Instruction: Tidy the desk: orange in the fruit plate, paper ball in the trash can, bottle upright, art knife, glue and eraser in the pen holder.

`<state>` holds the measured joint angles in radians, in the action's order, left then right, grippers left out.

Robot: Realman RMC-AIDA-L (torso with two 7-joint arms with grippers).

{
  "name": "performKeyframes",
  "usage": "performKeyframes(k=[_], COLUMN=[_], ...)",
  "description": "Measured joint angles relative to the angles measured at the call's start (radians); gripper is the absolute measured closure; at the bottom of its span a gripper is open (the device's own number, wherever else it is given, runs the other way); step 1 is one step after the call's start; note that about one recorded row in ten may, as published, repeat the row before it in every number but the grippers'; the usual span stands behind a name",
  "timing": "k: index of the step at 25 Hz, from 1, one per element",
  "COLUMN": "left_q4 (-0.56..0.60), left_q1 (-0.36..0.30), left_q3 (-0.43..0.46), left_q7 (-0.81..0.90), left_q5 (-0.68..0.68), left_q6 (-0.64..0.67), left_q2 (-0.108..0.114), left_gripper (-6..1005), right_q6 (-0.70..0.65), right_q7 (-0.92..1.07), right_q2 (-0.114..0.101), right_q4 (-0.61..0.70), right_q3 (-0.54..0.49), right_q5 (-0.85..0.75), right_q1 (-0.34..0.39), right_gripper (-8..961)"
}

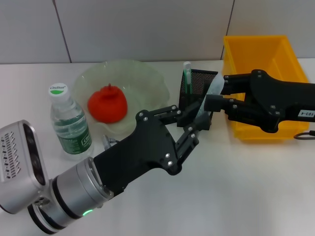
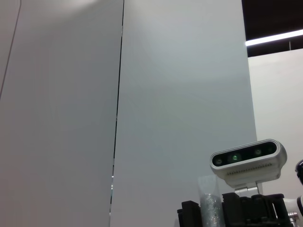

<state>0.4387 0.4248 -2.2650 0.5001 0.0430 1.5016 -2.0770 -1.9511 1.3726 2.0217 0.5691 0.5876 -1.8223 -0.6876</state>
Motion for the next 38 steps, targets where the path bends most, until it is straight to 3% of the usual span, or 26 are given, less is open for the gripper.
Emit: performKeyframes(k=[3,8,20,26,36,38], left_q4=[0.000,0.000,0.000,-0.005,-0.035,-0.072], left_q1=[-0.001,-0.001,-0.004,-0.004,0.004,0.017], left_q3=[0.001,0.000,0.001,0.001,0.002,0.005], left_q7=[0.000,-0.002,-0.004,0.004,0.076,0.105], left_q5=[0.000,-0.001,-0.003,-0.006,-0.001,0.001], left_q6=[0.001,0.001,-0.001,-0.004,-0.015,-0.002], left_q2=[0.000,-0.001,-0.001,0.000,0.011,0.018], left_gripper=[820,820,820,644,187,185], right_q6=[0.003,0.005,0.005,0.007,0.004,0.005], right_q7=[0.009,0.013,0.013,0.013,0.013,0.013], right_q2=[-0.001,-0.001,0.000,0.002,-0.003,-0.008], right_q4=[0.000,0.000,0.000,0.000,0.000,0.001], right_q3=[0.000,0.000,0.000,0.000,-0.010,-0.012], right_q5=[0.000,0.000,0.000,-0.001,0.001,0.002], right_q1=[0.001,0.002,0.003,0.005,0.012,0.015], right_gripper=[655,755,806,806,805,805])
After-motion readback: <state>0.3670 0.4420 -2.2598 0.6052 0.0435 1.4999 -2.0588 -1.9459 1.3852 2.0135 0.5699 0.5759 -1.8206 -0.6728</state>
